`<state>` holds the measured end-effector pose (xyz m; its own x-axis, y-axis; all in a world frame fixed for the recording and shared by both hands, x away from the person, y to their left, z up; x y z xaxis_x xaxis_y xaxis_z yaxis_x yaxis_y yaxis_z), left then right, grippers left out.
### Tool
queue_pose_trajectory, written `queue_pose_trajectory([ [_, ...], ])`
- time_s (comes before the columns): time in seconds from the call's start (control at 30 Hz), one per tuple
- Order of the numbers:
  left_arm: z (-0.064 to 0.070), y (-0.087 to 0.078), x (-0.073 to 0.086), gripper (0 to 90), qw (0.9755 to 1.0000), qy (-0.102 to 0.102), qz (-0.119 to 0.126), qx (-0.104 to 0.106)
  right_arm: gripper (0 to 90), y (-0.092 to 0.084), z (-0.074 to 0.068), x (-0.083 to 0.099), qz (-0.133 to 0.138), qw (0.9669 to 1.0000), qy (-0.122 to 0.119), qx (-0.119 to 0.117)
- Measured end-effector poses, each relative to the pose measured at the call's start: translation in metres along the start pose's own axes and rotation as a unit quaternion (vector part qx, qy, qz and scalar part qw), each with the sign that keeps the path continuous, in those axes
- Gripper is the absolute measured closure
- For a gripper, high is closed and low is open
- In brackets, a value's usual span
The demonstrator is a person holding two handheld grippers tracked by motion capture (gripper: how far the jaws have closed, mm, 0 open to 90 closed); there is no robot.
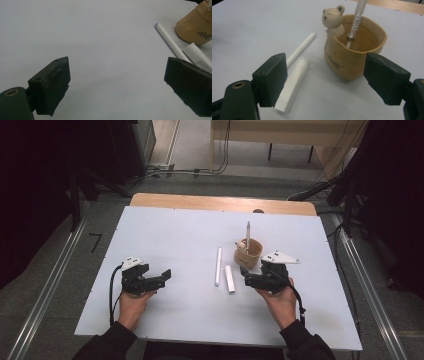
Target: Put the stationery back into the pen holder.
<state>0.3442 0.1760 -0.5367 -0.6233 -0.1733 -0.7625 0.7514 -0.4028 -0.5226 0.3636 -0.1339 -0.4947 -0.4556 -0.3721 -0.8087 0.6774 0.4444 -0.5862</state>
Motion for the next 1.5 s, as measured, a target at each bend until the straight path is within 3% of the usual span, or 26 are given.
queue_pose_trajectory([
  [0.9, 0.0, 0.0, -0.001, 6.6, 1.0, 0.001, 0.001, 0.001, 18.8, 0.026, -0.035, 0.009, -0.025, 0.9992, -0.018, -0.027],
  [1.5, 0.0, 0.0, -0.001, 6.6, 1.0, 0.001, 0.001, 0.001, 23.9, 0.043, -0.038, 0.014, -0.042, 0.9988, -0.017, -0.017],
])
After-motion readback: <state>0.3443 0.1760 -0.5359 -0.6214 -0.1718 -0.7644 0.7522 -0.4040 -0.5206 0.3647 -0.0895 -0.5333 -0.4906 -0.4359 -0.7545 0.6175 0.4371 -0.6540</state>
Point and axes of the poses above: each handheld gripper's, and its own axes: y roughly forward along the jaws, x roughly out of its underside, z roughly to its right, the point moved 9 cm from there along y, roughly forward along the jaws, and after that the axes turned 7 degrees about -y, right-handed, at the moved point
